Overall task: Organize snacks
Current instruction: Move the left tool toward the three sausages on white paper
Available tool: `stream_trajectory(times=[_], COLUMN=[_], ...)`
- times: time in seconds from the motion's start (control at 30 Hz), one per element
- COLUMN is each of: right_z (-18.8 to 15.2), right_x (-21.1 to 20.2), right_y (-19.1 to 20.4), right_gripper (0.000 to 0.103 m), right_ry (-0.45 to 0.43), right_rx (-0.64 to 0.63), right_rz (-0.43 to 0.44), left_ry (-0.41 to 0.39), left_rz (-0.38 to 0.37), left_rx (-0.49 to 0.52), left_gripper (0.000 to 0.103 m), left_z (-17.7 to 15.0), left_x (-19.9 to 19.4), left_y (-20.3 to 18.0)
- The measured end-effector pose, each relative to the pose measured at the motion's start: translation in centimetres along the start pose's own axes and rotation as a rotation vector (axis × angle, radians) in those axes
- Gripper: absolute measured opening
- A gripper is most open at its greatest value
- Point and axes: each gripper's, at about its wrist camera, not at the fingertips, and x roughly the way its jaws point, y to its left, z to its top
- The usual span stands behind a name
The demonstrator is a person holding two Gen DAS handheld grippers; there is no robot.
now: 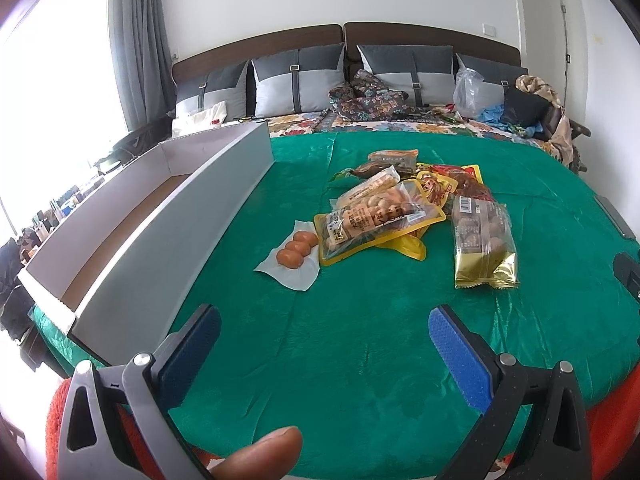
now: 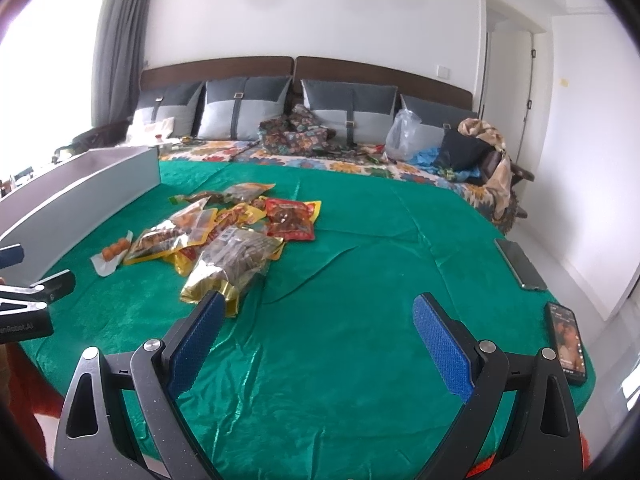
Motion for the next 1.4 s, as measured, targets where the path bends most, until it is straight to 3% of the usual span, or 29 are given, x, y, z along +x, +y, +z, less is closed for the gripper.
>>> stream_trajectory(times=[0.37,0.93,1.17,1.4], right_z=[-0.2,-0.6,-0.7,-1.0], right_x=[0.2,1.1,1.1,1.9], right_y=[0.1,0.1,0.0,-0.3], right_gripper=[0.097,0.097,0.097,0.097], right_ry=[0.009,0.040,0.052,0.084], right_rx=[0.000,0.001,0.000,0.017], right_rz=[0.002,0.012,0.012,0.017], left_ry=[0.026,0.160,0.253,0.298], left_rz=[0.001,-0.029,-0.075,-0.058], left_rx=[-0.004,-0.032,-0.108,-0.098], left_gripper=[0.103,0.103,0.103,0.103], left_z=[-0.5,-1.5,-1.8,-2.5], left_x=[0.6,5.4,8.2,9.3], left_y=[-0.1,0.5,0.8,1.0])
